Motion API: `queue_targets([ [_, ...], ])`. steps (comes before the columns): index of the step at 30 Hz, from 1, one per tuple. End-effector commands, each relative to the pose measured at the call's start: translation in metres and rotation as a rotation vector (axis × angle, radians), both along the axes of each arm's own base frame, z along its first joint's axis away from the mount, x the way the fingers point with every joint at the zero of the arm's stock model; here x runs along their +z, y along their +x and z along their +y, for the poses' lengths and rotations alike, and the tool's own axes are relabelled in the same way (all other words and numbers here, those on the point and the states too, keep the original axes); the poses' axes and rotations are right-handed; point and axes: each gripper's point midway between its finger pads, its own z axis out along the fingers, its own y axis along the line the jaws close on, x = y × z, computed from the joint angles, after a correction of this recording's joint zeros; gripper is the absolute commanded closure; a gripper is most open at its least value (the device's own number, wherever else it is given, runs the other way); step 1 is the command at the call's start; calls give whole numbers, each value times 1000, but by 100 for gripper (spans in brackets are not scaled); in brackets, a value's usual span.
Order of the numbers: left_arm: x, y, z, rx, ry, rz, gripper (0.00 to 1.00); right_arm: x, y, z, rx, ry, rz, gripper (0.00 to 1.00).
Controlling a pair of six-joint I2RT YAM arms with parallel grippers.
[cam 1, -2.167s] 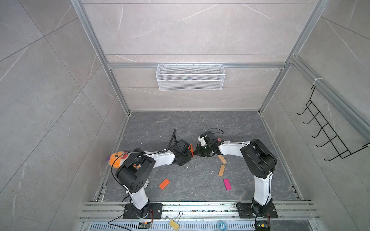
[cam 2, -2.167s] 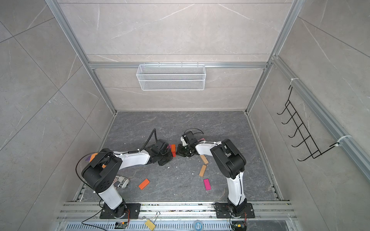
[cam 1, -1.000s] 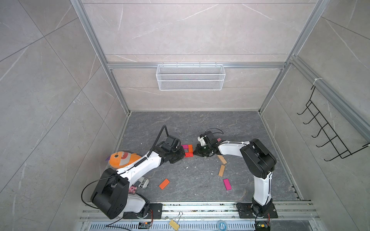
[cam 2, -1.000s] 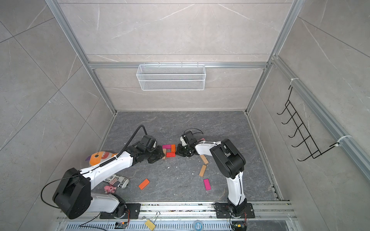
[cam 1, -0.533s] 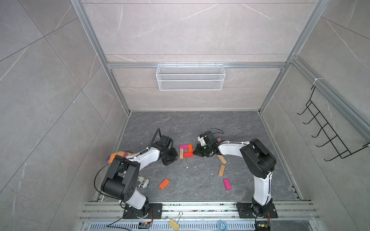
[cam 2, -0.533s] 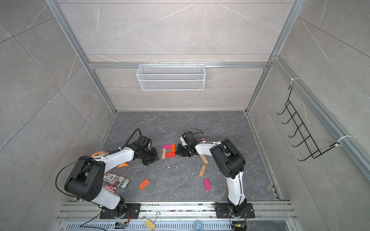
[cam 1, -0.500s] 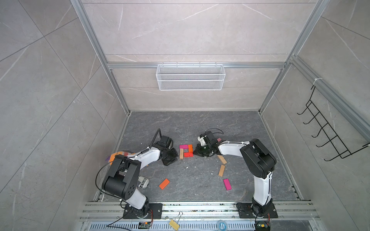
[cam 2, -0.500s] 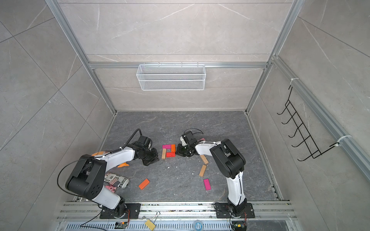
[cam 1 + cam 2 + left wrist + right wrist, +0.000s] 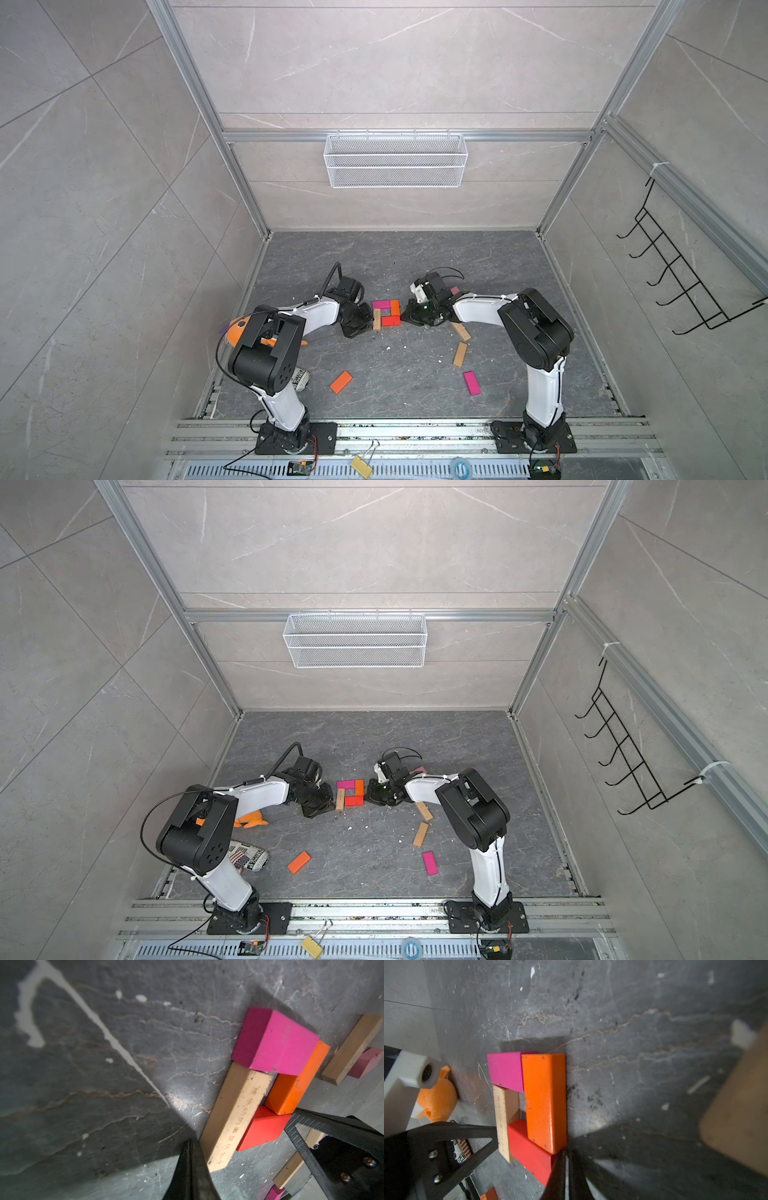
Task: Assemble the letter p with building blocks
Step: Adjust the building block at the center of the board.
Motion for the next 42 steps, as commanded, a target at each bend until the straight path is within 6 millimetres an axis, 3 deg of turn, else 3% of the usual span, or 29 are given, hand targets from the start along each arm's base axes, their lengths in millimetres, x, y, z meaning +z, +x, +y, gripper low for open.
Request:
queue_targets([
  [1, 3, 6, -4, -28, -7, -17, 100, -37, -19, -20, -27, -106, 94, 89],
  [42, -8, 14, 2, -5, 19, 10, 100, -45, -20, -22, -32, -119, 107, 89],
])
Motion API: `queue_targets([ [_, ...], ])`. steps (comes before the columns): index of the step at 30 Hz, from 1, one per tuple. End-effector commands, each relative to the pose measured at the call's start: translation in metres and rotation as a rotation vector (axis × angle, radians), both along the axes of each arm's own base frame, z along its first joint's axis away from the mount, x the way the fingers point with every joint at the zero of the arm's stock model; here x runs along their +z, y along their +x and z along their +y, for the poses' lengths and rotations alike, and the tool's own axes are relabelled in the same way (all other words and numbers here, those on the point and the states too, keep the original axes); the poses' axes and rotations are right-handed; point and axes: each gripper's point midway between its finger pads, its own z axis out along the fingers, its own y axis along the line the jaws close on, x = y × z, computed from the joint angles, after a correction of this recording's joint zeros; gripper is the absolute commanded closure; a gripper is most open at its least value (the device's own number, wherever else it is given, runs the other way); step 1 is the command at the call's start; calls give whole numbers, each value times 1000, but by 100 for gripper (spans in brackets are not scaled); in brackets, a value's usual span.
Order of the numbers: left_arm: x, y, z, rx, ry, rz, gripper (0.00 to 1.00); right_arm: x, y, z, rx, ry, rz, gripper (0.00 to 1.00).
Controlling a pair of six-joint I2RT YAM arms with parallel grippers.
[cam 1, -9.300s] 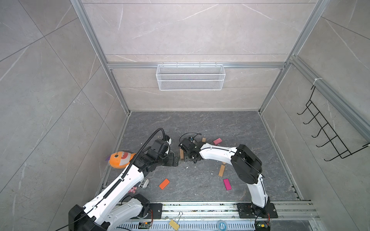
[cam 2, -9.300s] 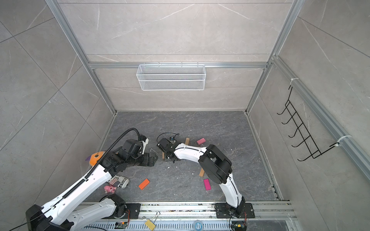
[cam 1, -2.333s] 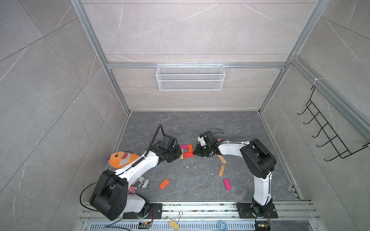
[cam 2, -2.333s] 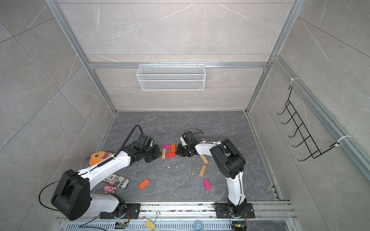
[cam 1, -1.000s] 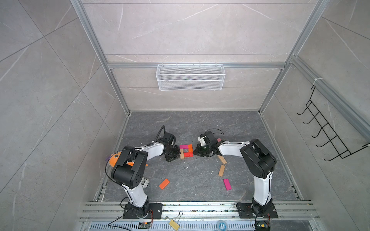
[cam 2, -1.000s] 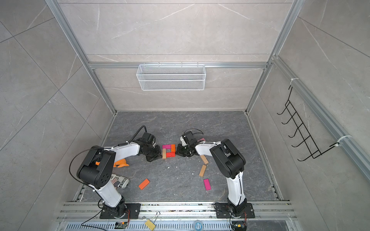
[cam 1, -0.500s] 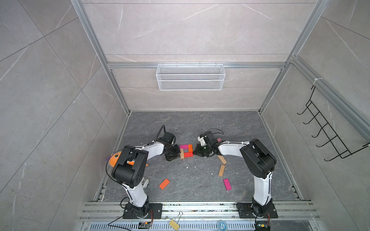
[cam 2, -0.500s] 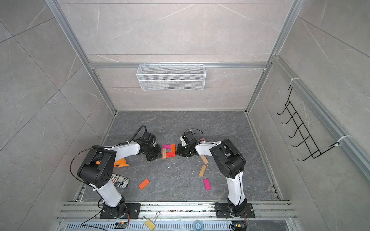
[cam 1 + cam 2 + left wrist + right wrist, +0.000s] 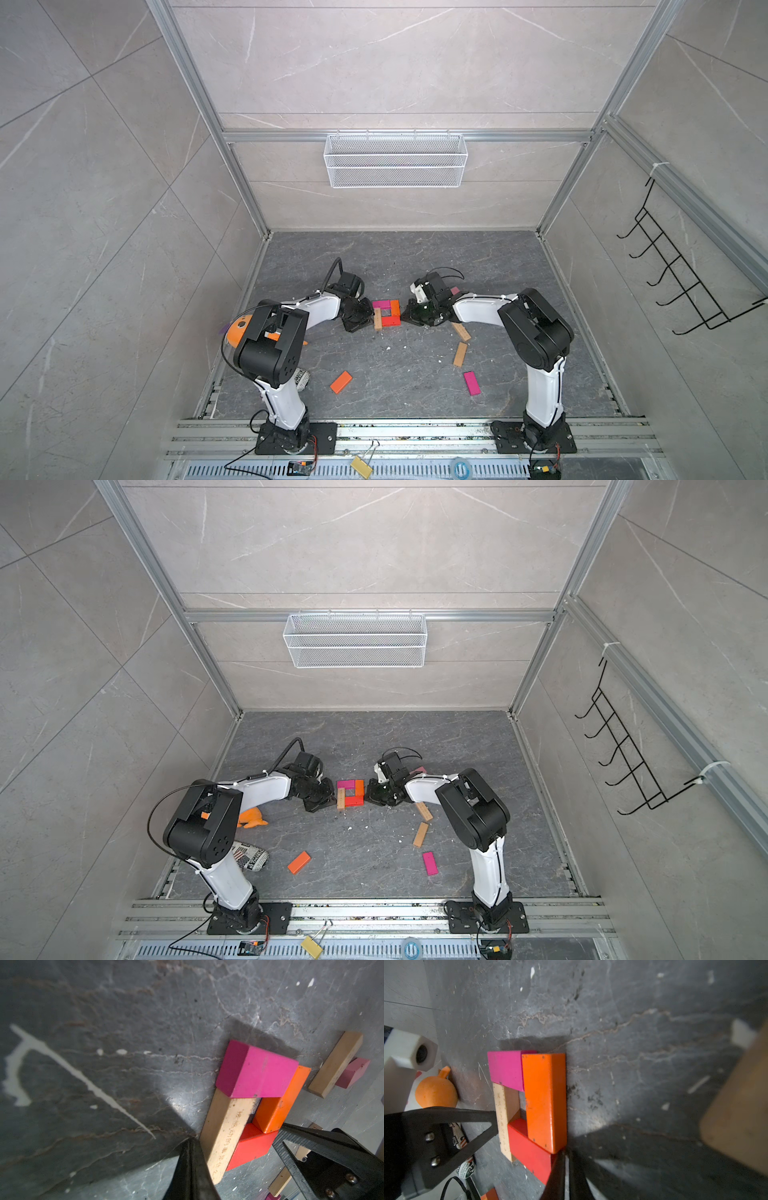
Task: Assemble the letter p with building blocks
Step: Adjust the building block at the center of the board.
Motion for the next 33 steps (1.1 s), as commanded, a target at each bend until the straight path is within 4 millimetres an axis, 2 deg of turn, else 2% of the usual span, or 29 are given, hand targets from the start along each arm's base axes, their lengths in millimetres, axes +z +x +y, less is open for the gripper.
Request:
queue_targets([
  [1, -8, -3, 5, 0, 29, 31, 100, -45, -20, -22, -29, -119, 105, 89],
  [11, -7, -16, 10, 8, 28, 32, 100, -43, -20, -25, -41, -133, 96, 88],
  [16, 4, -17, 13, 13, 26, 17, 100, -35, -15, -31, -55, -146, 77, 88],
  [23, 44, -15, 25, 10, 38, -71, 100, -12, -5, -37, -58, -145, 39, 87],
  [30, 87, -27, 39, 8, 34, -171, 100, 22, -2, -41, -51, -138, -18, 85],
  [33, 103, -37, 48, 12, 54, -204, 100, 31, -6, -43, -45, -135, -26, 84],
])
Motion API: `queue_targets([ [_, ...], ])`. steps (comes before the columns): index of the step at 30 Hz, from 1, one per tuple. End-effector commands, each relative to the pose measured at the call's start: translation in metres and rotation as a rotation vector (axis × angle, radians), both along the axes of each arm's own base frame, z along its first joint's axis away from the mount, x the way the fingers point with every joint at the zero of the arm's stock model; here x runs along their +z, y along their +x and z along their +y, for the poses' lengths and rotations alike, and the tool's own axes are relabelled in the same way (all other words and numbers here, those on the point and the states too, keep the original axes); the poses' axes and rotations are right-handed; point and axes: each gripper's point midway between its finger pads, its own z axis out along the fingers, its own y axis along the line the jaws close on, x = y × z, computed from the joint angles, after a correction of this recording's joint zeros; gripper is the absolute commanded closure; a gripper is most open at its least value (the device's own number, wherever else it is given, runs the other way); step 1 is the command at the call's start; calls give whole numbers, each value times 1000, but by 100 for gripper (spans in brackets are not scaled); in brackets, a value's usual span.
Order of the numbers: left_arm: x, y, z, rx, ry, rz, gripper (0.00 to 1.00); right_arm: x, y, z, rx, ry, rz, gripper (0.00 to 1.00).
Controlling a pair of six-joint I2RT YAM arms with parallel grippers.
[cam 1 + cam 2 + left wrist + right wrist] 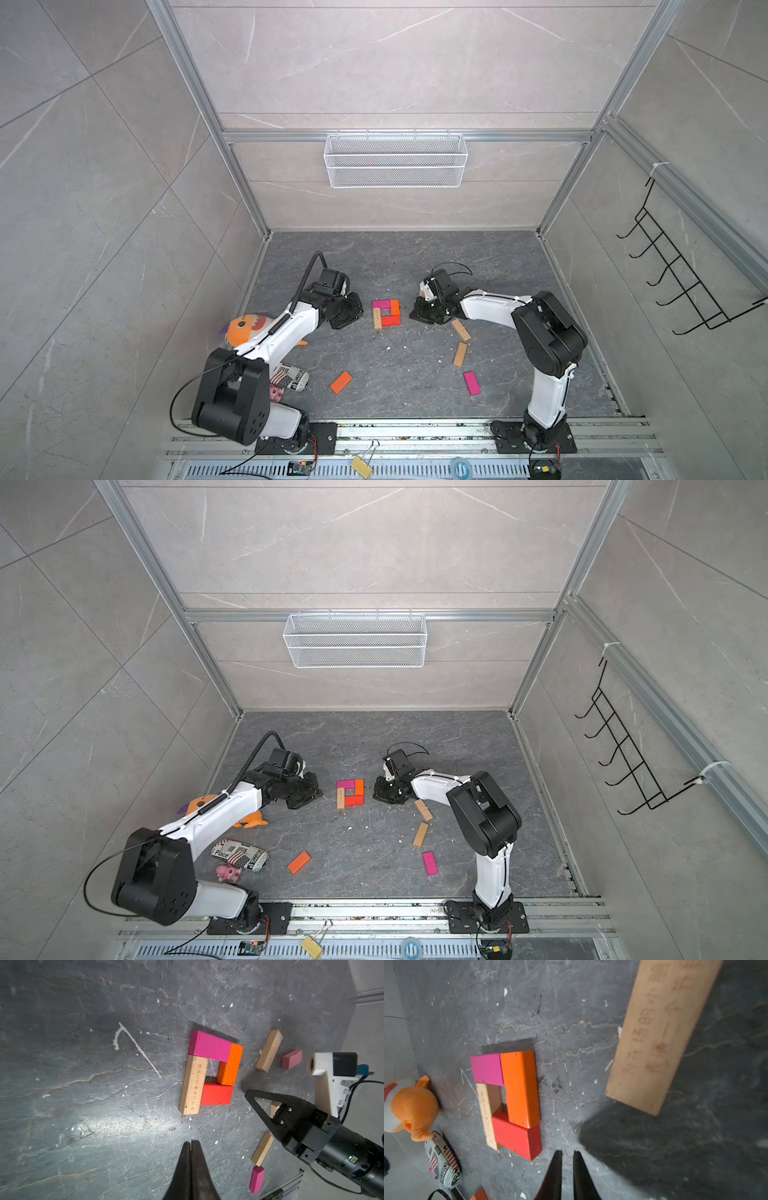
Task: Assemble the letter p with building blocks
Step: Adjust the building block at the center of the board, then assemble the building block at the center of the board.
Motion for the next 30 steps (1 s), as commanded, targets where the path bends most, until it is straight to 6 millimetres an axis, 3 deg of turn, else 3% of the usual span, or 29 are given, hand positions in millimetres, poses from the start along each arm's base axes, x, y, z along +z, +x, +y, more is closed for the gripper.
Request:
queue_targets([
  [1, 10, -19, 16, -6, 57, -10, 100, 15, -7, -10, 11, -24, -22, 83],
  [10, 22, -53, 37, 24, 95, -26, 93, 23, -22, -21, 14, -25, -39, 78],
  [14, 18, -61, 41, 34, 94, -18, 70, 23, -30, -27, 23, -41, -41, 68],
  [18, 20, -65, 40, 27, 75, -42, 27, 33, -39, -39, 26, -66, -61, 43],
  [22, 27, -64, 38, 20, 51, -93, 5, 44, -50, -57, 20, -129, -78, 25],
  [27, 34, -63, 37, 6, 44, -133, 2, 47, -70, -95, -44, -236, -61, 8],
  [30, 33, -63, 39, -11, 68, -121, 2, 42, -85, -116, -91, -308, -19, 6],
])
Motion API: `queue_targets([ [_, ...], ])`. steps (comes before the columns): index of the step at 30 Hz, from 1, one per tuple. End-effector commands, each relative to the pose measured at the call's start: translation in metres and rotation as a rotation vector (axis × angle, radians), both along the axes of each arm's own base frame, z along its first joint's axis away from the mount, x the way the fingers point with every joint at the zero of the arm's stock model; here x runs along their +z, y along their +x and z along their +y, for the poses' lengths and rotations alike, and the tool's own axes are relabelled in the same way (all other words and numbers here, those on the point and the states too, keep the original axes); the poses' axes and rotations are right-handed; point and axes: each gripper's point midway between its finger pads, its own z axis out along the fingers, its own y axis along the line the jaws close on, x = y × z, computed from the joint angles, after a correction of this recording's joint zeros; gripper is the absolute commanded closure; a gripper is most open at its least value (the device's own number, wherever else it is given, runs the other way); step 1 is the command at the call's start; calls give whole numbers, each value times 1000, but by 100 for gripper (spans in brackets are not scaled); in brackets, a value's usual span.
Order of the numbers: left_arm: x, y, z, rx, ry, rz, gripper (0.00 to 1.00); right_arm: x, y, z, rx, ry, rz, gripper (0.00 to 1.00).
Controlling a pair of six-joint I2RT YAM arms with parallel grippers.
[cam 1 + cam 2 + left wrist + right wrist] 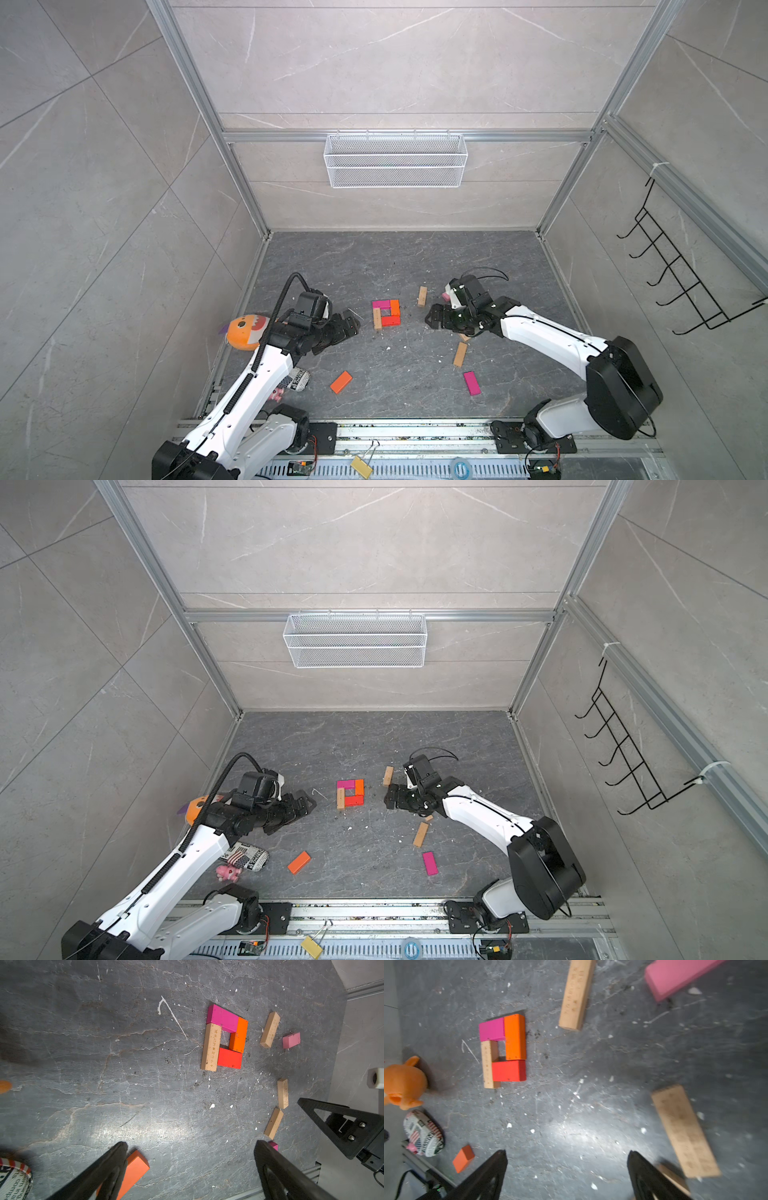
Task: Assemble the letter p with building blocks
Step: Assemble the building block at the center of the board.
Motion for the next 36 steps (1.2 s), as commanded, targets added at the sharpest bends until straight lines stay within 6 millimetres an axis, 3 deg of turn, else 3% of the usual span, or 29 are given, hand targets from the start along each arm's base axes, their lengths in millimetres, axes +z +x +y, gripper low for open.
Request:
queue_targets([
  [1, 10, 6, 0, -31, 16, -33, 3, -20, -29, -40, -77, -145, 94, 6],
  [9, 11, 4, -6, -93, 15, -33, 3, -50, -65, -63, -164, -160, 184, 14],
  [17, 9, 6, -9, -133, 28, -21, 3, -69, -68, -53, -179, -142, 214, 25],
  [28, 10, 10, -15, -161, 13, -23, 4, -83, -67, -47, -179, -242, 191, 54],
  [32, 11, 11, -16, -164, 8, -23, 4, -80, -66, -35, -153, -261, 167, 71],
  [36, 11, 10, -16, -165, 8, -22, 5, -69, -67, -7, -91, -239, 137, 76],
])
